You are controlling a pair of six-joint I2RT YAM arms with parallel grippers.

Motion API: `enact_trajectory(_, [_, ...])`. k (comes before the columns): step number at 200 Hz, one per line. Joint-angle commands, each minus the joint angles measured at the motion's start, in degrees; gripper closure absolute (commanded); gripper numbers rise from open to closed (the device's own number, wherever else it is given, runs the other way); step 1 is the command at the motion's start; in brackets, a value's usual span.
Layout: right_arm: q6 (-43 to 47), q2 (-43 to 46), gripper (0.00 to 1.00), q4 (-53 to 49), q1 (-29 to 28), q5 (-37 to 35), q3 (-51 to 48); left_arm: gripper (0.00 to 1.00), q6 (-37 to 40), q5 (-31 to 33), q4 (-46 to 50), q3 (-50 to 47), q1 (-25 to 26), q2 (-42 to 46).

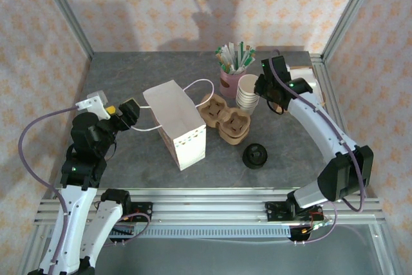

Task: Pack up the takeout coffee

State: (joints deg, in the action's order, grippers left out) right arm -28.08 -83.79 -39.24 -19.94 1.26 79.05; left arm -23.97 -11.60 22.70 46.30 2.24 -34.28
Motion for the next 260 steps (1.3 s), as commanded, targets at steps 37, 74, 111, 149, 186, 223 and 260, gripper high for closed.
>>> enact_trajectory(37, [-0.9, -1.1, 0.81, 2.2, -0.2, -0.4, 0.0, 0.13, 0.1, 0.1, -0.2, -0.5, 0.2, 0.3])
enact_trajectory(74, [-1.1, -1.9, 0.82, 2.1, -0.2, 0.0, 0.3, 0.12, 0.2, 0.1, -0.2, -0.6, 0.2, 0.3])
enact_trajectory(111, [-1.3, -1.6, 0.91, 2.2, -0.2, 0.3, 0.7, 0.13, 0.1, 0.2, -0.2, -0.6, 0.2, 0.3])
enact_trajectory(149, [-1.4, -1.0, 0.97, 1.4, -0.1, 0.7, 2.0, 0.13, 0.2, 0.2, -0.2, -0.5, 0.2, 0.4])
enact_trajectory(186, [-1.4, 0.2, 1.0, 1.0, -0.1, 1.3, 3.3, 0.12, 0.4, -0.1, -0.3, -0.6, 0.2, 0.6])
enact_trajectory(223, [-0.9, 1.5, 1.0, -0.1, -0.2, 1.7, 5.0, 0.11, 0.8, -0.2, -1.0, -0.7, 0.2, 1.9])
enact_trajectory(260, [0.0, 3.5, 1.0, -1.4, -0.2, 2.3, 7.1, 0.09, 0.6, -1.1, -3.6, -2.3, 0.2, 4.6])
